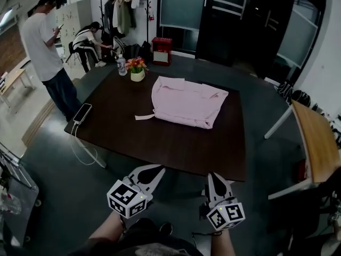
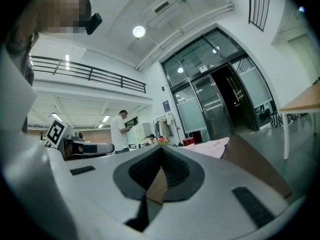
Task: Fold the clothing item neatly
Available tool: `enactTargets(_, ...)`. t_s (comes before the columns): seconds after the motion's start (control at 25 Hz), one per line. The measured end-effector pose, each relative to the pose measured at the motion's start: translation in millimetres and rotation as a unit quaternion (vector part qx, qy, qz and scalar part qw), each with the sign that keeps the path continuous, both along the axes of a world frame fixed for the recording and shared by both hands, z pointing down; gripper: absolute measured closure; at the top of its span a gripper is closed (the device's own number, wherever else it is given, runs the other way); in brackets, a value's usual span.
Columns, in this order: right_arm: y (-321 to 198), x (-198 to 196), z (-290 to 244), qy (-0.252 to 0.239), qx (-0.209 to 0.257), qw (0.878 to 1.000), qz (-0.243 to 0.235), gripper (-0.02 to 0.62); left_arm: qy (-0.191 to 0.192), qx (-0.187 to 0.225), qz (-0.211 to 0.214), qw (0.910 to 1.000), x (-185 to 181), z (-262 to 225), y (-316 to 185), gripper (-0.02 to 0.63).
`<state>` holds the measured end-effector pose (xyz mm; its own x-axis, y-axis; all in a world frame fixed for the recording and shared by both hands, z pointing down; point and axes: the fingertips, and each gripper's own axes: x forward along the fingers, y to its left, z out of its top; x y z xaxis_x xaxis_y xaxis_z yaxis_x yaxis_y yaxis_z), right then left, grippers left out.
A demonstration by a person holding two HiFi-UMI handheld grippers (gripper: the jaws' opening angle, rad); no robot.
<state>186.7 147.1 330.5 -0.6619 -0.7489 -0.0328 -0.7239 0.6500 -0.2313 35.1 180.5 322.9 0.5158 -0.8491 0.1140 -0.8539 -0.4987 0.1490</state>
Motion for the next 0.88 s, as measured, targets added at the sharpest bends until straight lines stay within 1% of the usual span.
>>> enactTargets(0.12, 10, -12, 15, 0.017, -0.013, 1.000, -0.006, 0.601, 0.006, -0.007, 0.008, 0.9999, -1, 7, 6, 0.594)
enactTargets(0.28, 29, -20, 19, 0.034, -0.020, 0.999, -0.005, 0.603, 0.010, -0.022, 0.023, 0.9994, -5, 16, 24, 0.594)
enactTargets(0.56, 57, -49, 16, 0.043, -0.018, 0.999, -0.003, 0.603, 0.009, -0.025, 0.036, 0.9990, -33, 13, 48, 0.595)
enactTargets(0.76, 86, -48, 4, 0.052, -0.016, 0.998, 0.011, 0.603, 0.011, -0.023, 0.043, 0.9988, -40, -1, 75, 0.595)
enactTargets(0.88, 95, -49, 4, 0.062, -0.015, 0.998, 0.017, 0.603, 0.013, -0.026, 0.048, 0.9984, -47, 0, 82, 0.595)
